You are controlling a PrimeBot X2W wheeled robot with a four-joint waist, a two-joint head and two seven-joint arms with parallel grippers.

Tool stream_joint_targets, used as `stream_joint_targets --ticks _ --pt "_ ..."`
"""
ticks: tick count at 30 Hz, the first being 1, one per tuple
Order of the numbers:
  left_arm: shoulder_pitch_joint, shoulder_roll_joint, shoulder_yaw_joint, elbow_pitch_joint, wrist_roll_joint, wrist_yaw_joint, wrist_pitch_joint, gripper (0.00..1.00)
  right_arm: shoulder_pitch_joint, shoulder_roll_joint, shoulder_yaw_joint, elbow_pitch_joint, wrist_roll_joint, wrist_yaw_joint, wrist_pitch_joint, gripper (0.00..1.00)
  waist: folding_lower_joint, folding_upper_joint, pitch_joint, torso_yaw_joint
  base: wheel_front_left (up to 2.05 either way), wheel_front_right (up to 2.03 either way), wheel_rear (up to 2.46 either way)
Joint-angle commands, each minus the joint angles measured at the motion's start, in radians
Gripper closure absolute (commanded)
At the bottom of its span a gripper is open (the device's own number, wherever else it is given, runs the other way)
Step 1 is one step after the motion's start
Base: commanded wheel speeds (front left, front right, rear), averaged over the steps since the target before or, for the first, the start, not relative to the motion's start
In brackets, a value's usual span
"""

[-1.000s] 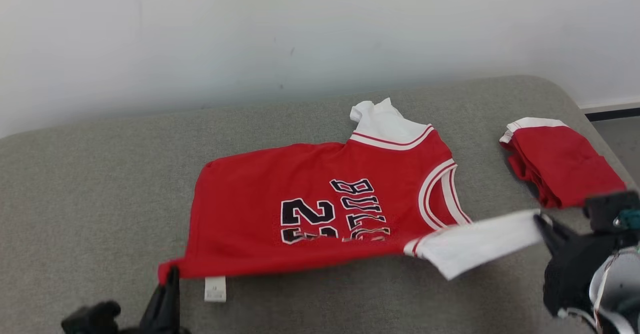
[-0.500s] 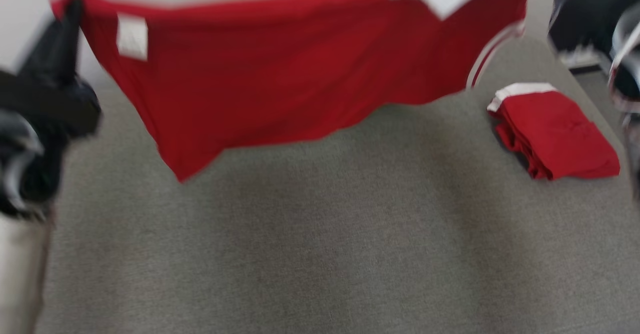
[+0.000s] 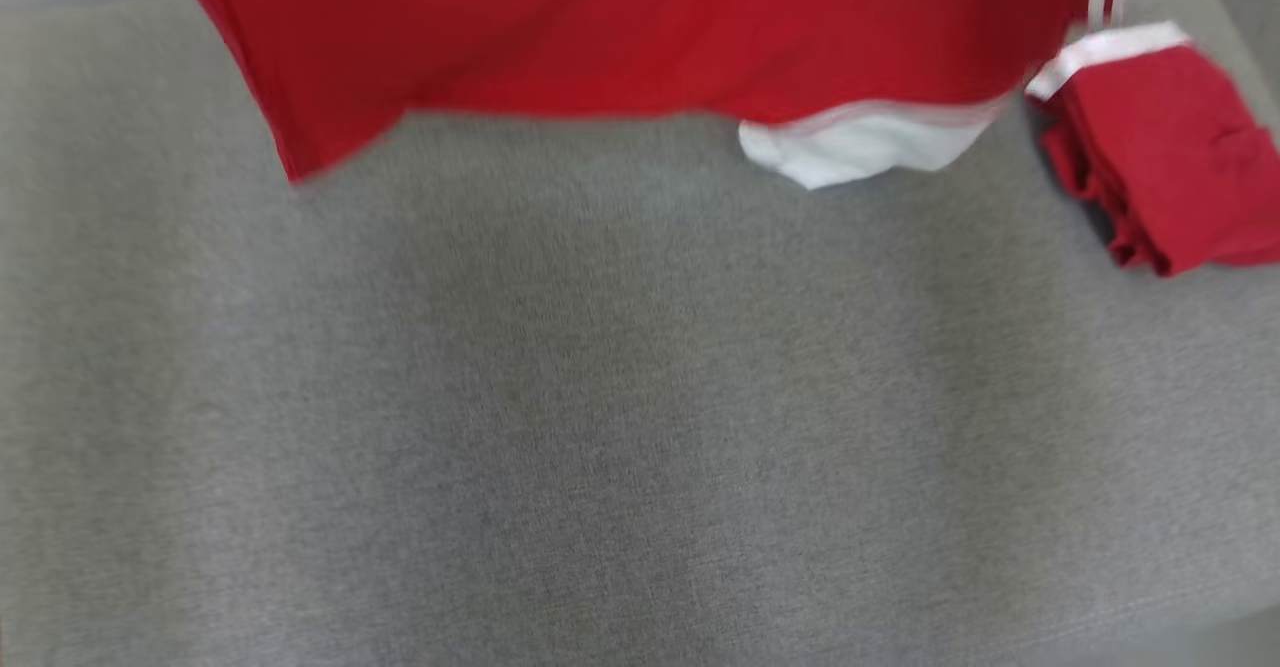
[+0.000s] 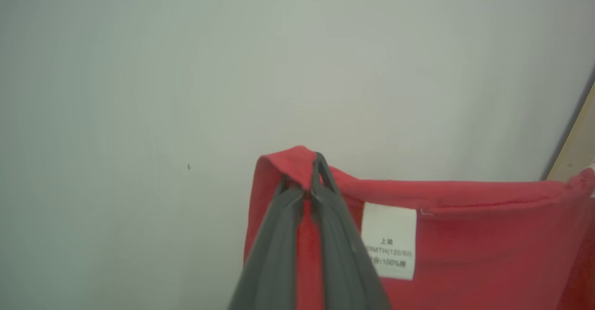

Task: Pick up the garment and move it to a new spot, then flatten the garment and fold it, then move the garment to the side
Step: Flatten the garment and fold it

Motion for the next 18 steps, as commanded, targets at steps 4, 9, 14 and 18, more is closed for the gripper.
stream_joint_targets --ticks 4,9,14,18 --pt "-0.085 0.024 -0.005 0.034 0.061 0.009 -0.047 1.0 -0.076 0.033 -0.085 0.045 -0.028 0.0 -0.087 1.0 -0.0003 -0.0002 0.217 -0.004 0.0 0.0 0.0" --pt "-0.243 0.004 0.006 0.108 0.152 0.059 -0.222 1.0 -0.23 0.113 -0.294 0.085 -0.205 -0.001 -0.329 1.0 -0.0003 -0.0002 0.322 0.009 0.0 0.0 0.0" --pt "-0.345 -0.009 0.016 0.152 0.183 0.048 -0.358 1.0 -0.329 0.159 -0.359 0.055 -0.315 -0.001 -0.437 1.0 -0.0003 -0.0002 0.384 0.019 0.0 0.0 0.0" --pt "-0.342 -0.018 0.006 0.198 0.198 0.019 -0.4 1.0 -0.3 0.145 -0.315 0.06 -0.359 -0.001 -0.451 1.0 -0.0003 -0.0002 0.431 0.023 0.0 0.0 0.0"
